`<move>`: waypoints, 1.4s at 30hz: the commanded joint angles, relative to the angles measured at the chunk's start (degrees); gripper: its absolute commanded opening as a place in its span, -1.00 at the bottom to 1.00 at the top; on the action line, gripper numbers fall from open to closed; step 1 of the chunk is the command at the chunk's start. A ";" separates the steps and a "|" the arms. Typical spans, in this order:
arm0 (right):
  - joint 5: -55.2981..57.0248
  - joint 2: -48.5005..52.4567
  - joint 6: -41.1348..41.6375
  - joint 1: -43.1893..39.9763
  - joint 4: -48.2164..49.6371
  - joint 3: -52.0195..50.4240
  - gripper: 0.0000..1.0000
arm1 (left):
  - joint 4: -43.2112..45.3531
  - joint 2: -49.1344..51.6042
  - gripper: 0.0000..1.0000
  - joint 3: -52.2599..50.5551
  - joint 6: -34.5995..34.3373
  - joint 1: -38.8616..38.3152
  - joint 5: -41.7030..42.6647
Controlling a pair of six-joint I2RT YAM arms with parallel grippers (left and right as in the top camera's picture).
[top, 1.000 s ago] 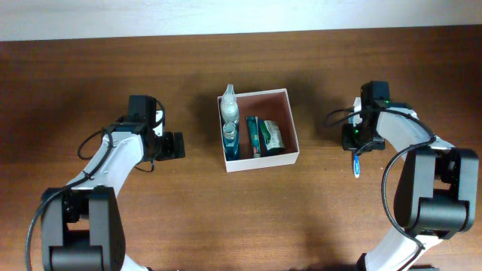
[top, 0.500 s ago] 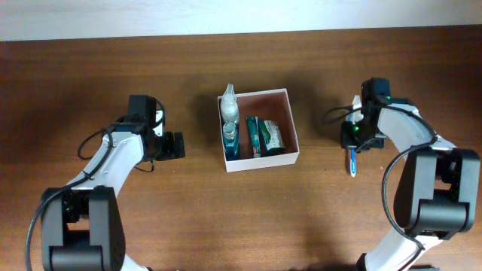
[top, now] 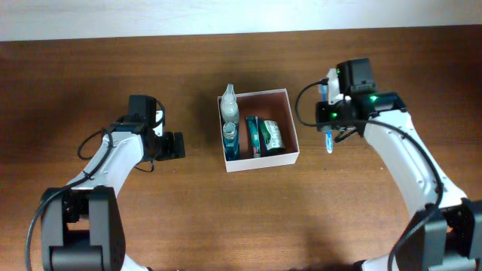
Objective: Pack container
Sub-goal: 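Lift the toothbrush and carry it left into the pink box, then lower the toothbrush beside the soap packet and open the right gripper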
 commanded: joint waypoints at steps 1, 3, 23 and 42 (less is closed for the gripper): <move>-0.55 -1.79 4.57 3.04 0.61 1.18 -0.92 | 0.09 0.48 0.99 -0.28 -0.09 0.09 -0.39; -0.52 -1.66 5.88 4.76 0.98 1.18 -0.92 | 0.09 0.46 0.99 -0.28 -0.09 0.09 -0.39; -0.33 2.36 7.91 14.25 9.42 1.16 -0.92 | 0.09 0.46 0.99 -0.28 -0.09 0.09 -0.42; -0.26 12.83 8.11 18.16 12.90 1.16 -0.90 | 0.09 0.46 0.99 -0.28 -0.09 0.09 -0.39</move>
